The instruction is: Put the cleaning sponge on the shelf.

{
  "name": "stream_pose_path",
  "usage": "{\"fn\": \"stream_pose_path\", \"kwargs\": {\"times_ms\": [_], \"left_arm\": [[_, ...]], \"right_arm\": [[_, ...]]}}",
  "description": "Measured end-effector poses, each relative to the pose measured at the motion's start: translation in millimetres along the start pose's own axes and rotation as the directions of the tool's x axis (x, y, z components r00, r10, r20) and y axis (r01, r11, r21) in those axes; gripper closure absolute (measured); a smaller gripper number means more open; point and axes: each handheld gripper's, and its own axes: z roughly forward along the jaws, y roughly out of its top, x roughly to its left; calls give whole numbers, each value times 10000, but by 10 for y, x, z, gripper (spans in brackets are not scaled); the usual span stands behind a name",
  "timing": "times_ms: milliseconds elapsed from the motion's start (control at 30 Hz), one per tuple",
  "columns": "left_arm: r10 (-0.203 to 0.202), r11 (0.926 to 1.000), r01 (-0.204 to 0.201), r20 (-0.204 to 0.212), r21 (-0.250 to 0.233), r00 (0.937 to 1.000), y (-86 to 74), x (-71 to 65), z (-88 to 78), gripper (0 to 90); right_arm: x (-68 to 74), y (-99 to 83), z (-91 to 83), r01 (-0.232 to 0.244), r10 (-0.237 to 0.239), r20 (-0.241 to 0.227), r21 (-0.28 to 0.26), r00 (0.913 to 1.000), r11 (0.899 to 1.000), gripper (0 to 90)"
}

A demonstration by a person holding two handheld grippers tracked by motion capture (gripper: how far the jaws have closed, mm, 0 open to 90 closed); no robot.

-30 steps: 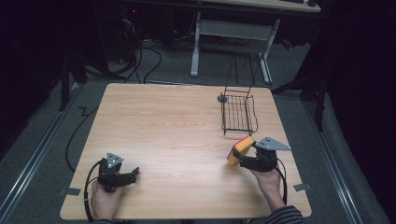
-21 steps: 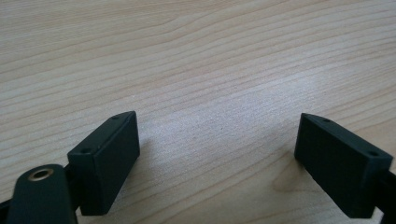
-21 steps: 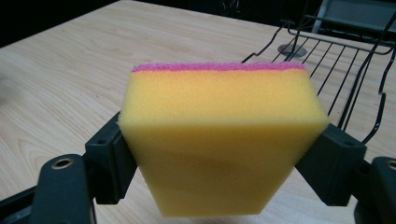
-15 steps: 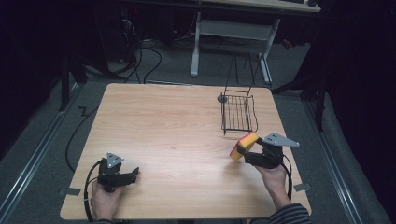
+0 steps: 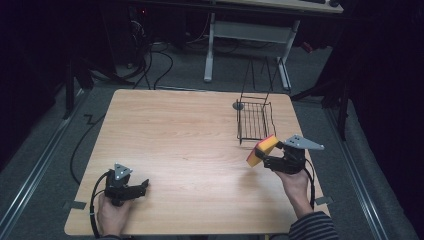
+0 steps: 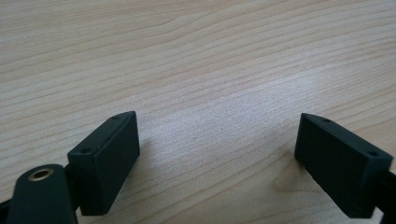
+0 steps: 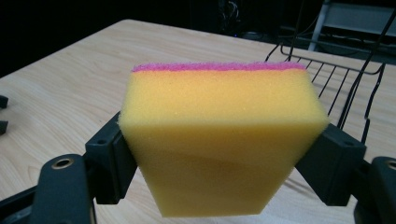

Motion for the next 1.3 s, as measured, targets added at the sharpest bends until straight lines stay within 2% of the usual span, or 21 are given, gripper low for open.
{"fn": "stream_pose_path", "kwargs": {"times_ms": [433,500,567,667,967,1100,1200,1300], "left_arm": [[3,10000,-3,-2,6,10000,-1,-2,-2,146],[4,10000,-4,-1,6,10000,-1,-1,-1,146],[6,10000,-6,-2,7,10000,-1,-1,-2,146],[9,10000,-9,10,22,10000,-1,-2,-3,146],[9,10000,-9,8,22,10000,-1,-2,-3,146],[8,10000,-8,8,19,10000,-1,-2,-3,146],[9,10000,-9,8,21,10000,-1,-2,-3,146],[10,10000,-10,8,20,10000,-1,-2,-3,146]], "right_arm": [[-73,197,27,43,-41,200,-117,9998,9999,229],[-86,219,48,-71,74,152,-222,9999,9997,229],[-110,249,97,-172,174,185,-102,9997,9998,229],[-134,307,145,-165,175,488,-220,9987,9996,230],[-213,465,270,-181,215,935,-374,9954,9991,230],[-258,499,343,-107,138,1211,-259,9925,9996,231],[-304,494,425,-325,368,1279,-358,9911,9988,231],[-346,472,507,-381,427,1555,-324,9869,9987,231]]}}
